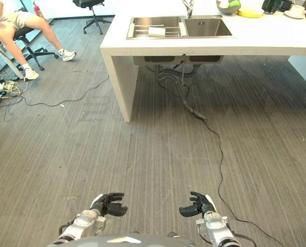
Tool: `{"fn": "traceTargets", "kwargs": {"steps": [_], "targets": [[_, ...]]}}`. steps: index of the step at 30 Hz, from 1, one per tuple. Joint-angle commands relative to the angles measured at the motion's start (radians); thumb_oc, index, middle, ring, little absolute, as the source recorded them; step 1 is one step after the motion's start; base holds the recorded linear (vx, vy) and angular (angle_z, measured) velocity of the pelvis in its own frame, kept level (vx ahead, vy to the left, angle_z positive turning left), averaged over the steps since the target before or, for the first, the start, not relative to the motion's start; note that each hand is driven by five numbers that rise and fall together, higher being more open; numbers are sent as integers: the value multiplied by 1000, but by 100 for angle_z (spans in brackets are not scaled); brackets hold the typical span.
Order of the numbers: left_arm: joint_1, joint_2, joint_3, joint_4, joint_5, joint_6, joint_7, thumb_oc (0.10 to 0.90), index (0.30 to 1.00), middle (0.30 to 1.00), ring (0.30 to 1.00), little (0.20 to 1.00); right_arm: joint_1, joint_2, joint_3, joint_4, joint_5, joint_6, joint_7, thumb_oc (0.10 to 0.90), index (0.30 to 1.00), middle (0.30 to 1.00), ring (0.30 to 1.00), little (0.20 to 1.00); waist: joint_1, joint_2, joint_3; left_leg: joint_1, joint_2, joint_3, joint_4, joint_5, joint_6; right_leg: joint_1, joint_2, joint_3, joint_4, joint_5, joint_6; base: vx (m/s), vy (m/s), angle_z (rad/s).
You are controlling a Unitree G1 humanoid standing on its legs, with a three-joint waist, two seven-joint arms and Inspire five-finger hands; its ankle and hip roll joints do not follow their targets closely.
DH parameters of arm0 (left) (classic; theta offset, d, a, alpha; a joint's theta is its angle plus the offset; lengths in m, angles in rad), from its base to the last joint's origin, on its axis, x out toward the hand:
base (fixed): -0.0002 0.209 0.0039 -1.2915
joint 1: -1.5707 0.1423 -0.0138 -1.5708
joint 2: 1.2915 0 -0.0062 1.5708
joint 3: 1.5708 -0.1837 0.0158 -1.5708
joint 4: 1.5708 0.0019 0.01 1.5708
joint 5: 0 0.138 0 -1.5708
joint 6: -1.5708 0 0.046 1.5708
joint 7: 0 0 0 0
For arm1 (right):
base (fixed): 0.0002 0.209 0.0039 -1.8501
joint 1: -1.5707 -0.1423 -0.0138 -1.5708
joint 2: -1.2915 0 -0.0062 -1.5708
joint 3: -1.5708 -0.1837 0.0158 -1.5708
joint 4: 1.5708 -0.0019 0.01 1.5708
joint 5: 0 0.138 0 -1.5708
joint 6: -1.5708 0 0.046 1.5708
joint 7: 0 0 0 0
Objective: Place the dishes in the dishwasher.
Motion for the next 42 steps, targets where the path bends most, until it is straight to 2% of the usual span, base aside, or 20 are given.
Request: {"fn": "traceTargets", "kwargs": {"steps": [1,8,9,15,24,37,42], "targets": [[-74,-21,14,75,-80,-37,-29,800,900,900,900,900,-53,-19,5,42,52,-32,20,800,900,900,900,900,15,-36,-40,-16,23,62,2,-37,-31,-20,-113,17,10,42,158,0,0,0],[-75,-17,6,117,-54,-33,-49,800,900,900,900,900,-63,-15,30,114,48,-21,54,800,900,900,900,900,14,-41,-48,-13,26,62,2,-36,-34,-17,-109,17,10,40,154,0,0,0],[-79,-16,14,120,-66,-31,-48,800,900,900,900,900,-62,-4,29,148,86,-14,73,800,900,900,900,900,17,-46,-53,-12,26,59,2,-35,-36,-15,-108,14,10,39,151,0,0,0],[-92,-51,0,277,17,-15,-50,800,900,900,900,900,-71,28,50,220,89,-2,91,800,900,900,900,900,17,-55,-62,-7,31,55,2,-34,-38,-9,-104,13,10,33,147,8,-18,1],[-64,-51,32,330,10,-3,-76,800,900,900,900,900,-74,57,75,247,75,8,115,800,900,900,900,900,4,-65,-62,-6,34,69,2,-35,-38,-20,-102,35,10,36,145,-1,-7,-2],[-93,-49,25,287,-13,-5,-43,800,900,900,900,900,-91,58,78,221,80,19,112,800,900,900,900,900,9,-64,-65,-10,16,71,2,-46,-25,-28,-115,47,10,53,156,24,37,-4],[-105,-41,12,210,-64,-6,-37,800,900,900,900,900,-111,48,69,199,92,23,106,800,900,900,900,900,11,-69,-60,-19,0,64,2,-52,-13,-32,-128,43,17,66,165,9,67,1]]}}
